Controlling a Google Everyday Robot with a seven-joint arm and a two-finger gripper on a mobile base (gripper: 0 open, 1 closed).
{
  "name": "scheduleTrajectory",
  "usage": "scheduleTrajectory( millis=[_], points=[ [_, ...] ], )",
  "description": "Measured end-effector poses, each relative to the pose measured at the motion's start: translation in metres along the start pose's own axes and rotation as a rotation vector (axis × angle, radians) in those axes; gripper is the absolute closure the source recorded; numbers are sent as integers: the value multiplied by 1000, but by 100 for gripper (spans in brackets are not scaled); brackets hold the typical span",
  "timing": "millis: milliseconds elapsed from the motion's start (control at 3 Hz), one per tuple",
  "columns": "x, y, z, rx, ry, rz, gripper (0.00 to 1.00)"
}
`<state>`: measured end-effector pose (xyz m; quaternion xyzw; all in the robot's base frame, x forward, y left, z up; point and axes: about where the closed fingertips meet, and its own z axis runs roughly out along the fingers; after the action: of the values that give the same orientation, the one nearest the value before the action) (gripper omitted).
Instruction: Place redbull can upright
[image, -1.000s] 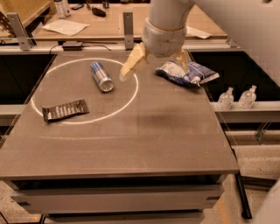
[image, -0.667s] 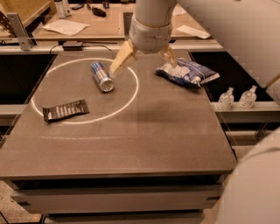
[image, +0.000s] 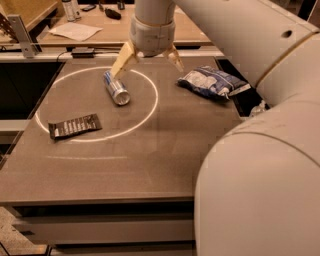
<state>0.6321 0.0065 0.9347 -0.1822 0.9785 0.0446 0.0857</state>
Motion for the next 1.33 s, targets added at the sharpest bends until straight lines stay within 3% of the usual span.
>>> scheduleTrajectory(
  millis=[333, 1000, 1333],
  points=[
    [-18, 14, 5, -21, -3, -20, 0],
    [-45, 42, 29, -9, 17, -107, 0],
    [-65, 54, 46, -7, -20, -132, 0]
  ],
)
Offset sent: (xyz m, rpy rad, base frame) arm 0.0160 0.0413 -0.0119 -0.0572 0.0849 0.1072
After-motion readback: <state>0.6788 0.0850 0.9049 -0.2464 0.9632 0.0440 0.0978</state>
